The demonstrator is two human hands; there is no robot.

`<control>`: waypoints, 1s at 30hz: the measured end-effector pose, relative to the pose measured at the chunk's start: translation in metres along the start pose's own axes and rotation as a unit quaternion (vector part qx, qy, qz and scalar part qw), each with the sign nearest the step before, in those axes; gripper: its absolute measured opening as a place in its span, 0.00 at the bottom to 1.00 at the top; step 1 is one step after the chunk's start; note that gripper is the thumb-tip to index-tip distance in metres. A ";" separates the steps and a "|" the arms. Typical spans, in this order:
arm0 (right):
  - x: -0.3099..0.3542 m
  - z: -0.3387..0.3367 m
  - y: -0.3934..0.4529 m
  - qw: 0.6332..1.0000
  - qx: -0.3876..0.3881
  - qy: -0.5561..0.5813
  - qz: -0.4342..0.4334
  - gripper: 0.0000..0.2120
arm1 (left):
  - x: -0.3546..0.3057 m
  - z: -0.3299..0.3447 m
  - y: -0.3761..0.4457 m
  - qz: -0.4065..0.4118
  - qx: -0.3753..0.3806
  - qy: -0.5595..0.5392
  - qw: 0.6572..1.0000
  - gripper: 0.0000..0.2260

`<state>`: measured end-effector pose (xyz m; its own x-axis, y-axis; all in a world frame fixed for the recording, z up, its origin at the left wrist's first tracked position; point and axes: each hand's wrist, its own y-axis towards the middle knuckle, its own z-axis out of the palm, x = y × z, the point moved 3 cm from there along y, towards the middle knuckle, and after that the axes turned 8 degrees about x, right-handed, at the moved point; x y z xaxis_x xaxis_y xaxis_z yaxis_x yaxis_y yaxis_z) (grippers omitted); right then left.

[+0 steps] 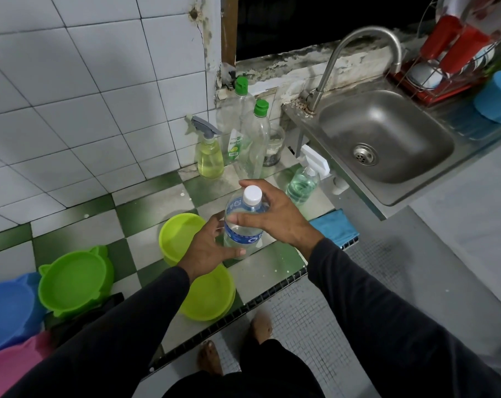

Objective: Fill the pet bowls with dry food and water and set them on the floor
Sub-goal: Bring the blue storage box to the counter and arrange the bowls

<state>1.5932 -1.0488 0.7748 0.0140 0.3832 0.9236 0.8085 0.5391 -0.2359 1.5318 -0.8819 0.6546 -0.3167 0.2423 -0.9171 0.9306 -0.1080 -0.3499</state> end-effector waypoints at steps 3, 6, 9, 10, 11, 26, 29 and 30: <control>0.001 -0.004 -0.007 1.000 -0.004 -0.009 0.000 0.36 | 0.000 -0.008 -0.005 -0.008 -0.003 -0.004 1.000 0.40; 0.002 -0.007 -0.014 0.999 -0.017 -0.026 0.008 0.38 | -0.003 -0.018 -0.011 -0.008 -0.013 0.003 1.000 0.39; 0.001 -0.009 -0.023 0.999 -0.035 -0.039 0.012 0.35 | -0.011 -0.026 -0.019 0.000 -0.014 0.051 0.999 0.36; 0.001 -0.009 -0.028 0.998 -0.042 -0.040 0.012 0.34 | -0.015 -0.029 -0.022 0.004 -0.011 0.081 0.997 0.36; 0.000 -0.010 -0.033 0.998 -0.050 -0.040 0.015 0.33 | -0.019 -0.031 -0.026 0.009 -0.009 0.114 0.993 0.35; -0.024 0.014 -0.098 0.935 0.004 -0.311 0.171 0.33 | -0.046 -0.034 -0.079 -0.022 0.022 0.446 0.894 0.32; -0.025 0.022 -0.104 0.901 0.052 -0.387 0.187 0.32 | -0.049 -0.031 -0.094 -0.060 0.027 0.477 0.876 0.33; -0.024 0.024 -0.105 0.889 0.064 -0.414 0.186 0.32 | -0.050 -0.031 -0.100 -0.069 0.027 0.484 0.872 0.32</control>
<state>1.4934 -1.0968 0.7702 -0.2137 0.9450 0.2475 0.7646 0.3195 -0.5597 1.4603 -0.8533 0.7411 -0.0965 0.9541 -0.2834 0.8780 -0.0525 -0.4759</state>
